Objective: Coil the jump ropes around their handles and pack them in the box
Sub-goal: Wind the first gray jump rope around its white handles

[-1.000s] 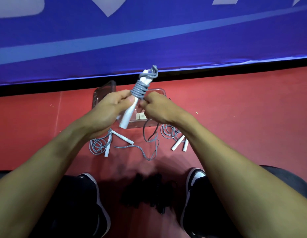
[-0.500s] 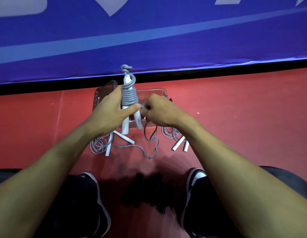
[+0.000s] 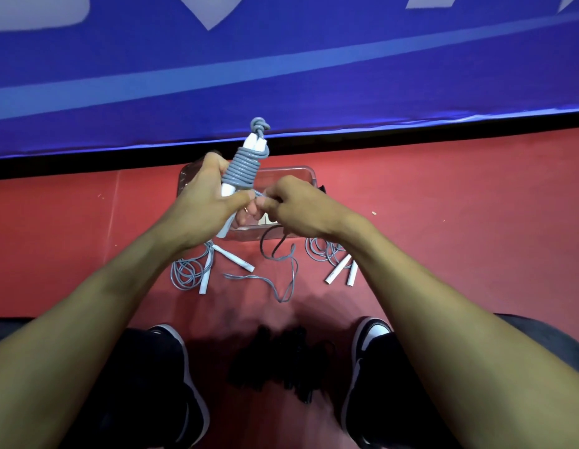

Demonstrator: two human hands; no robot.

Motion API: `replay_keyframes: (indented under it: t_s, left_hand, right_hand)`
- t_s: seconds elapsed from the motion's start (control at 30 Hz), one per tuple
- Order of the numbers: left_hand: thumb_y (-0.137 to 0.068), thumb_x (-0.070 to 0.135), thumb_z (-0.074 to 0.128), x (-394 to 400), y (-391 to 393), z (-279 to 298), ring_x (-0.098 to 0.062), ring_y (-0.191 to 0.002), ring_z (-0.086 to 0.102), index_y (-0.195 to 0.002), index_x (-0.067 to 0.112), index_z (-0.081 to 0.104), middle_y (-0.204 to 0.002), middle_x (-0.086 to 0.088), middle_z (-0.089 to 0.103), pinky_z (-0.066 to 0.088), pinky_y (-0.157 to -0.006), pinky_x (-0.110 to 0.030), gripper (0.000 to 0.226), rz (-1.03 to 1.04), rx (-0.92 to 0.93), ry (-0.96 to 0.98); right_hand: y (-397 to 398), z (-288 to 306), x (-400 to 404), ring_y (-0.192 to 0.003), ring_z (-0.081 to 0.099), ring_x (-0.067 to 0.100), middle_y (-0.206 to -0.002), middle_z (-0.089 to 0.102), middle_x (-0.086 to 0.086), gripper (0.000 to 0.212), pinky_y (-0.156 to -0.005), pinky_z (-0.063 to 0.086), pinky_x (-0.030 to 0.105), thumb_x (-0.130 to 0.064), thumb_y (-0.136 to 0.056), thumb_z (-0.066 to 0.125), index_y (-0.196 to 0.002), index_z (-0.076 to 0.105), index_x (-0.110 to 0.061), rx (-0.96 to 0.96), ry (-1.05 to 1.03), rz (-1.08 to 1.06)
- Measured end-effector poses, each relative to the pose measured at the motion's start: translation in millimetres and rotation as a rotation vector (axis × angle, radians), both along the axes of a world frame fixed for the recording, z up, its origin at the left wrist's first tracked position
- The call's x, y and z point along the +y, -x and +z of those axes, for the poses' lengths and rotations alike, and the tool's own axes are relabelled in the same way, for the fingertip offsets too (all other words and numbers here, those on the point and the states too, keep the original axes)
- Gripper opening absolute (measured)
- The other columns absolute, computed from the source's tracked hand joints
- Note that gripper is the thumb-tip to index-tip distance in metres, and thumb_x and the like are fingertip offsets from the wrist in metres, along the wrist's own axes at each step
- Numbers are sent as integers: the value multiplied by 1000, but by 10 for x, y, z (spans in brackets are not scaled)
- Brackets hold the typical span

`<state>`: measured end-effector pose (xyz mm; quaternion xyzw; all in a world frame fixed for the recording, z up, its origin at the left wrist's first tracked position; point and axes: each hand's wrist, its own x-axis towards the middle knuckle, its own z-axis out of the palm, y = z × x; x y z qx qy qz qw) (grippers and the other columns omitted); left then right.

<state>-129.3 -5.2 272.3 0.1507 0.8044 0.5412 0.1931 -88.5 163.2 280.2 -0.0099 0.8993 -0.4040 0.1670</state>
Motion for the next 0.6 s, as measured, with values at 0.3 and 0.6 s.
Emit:
replay_keyframes:
  t_s: [0.3, 0.6]
  left_hand:
    - [-75, 23, 65, 36, -52, 74, -10, -77, 54, -120, -4, 55, -87, -2, 59, 43, -76, -28, 54, -111, -393, -222]
    - [-76, 2, 84, -14, -42, 90, -16, -88, 70, -108, -3, 56, -95, -4, 75, 57, -91, -46, 43, -162, -135, -16]
  right_hand:
    - [28, -100, 39, -84, 66, 29, -84, 73, 13, 30, -78, 52, 40, -19, -100, 54, -77, 70, -9, 76, -124, -24]
    - [0, -41, -9, -74, 51, 28, -68, 53, 2, 26, -63, 33, 33, -10, -91, 56, -67, 48, -15, 140, -111, -4]
